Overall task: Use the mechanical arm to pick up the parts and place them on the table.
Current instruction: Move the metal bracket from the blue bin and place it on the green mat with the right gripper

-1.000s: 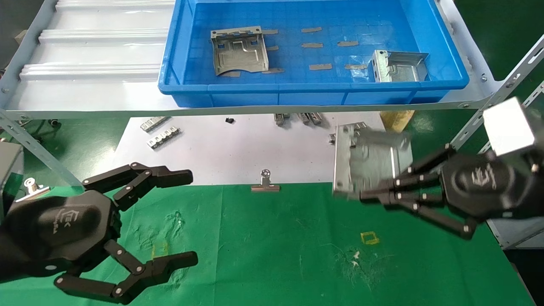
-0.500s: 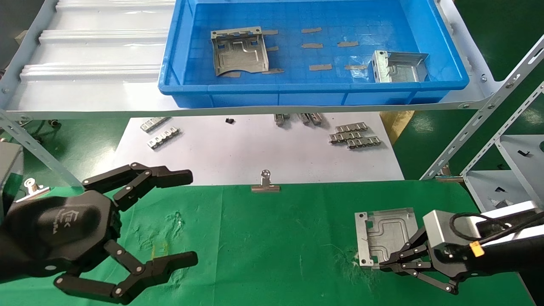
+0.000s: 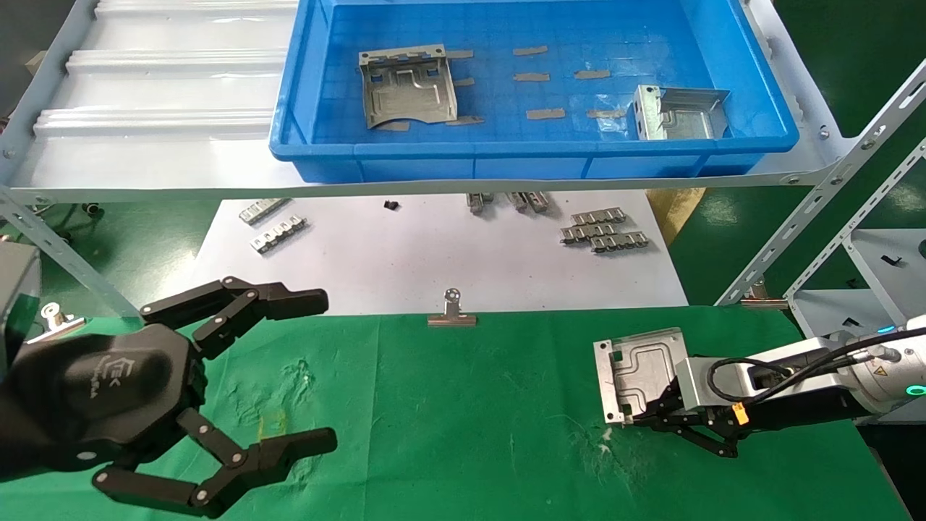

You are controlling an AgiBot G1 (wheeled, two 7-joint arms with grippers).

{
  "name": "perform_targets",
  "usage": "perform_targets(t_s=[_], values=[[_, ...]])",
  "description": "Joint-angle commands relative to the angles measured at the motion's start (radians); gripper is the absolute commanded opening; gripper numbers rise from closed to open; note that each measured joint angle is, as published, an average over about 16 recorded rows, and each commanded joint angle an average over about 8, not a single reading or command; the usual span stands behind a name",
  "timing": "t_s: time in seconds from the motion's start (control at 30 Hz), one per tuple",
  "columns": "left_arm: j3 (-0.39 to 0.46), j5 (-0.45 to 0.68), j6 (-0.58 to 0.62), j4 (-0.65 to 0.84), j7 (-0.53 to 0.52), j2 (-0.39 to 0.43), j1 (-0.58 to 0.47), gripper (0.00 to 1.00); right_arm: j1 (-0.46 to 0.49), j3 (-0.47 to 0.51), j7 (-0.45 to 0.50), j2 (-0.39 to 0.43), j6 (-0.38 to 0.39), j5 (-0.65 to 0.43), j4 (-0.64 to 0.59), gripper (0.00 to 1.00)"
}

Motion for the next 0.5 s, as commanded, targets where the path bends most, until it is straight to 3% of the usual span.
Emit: perform_targets(t_s=[0.03,0.3,0.5], values=[[0.000,0.000,0.000,0.000,0.000,0.000,0.000,1.00,-0.002,0.001,-0.031,-0.019,0.007,-0.001,-0.041,0.04],[0.000,0.000,0.000,0.000,0.000,0.000,0.000,1.00,0.004,-0.005,-0.086,-0.060,-0.016,-0.011,-0.136,0.97],[0.000,0.000,0.000,0.000,0.000,0.000,0.000,1.00,0.005,-0.009,-0.125,-0.083,-0.019,-0.017,-0.175,1.00]])
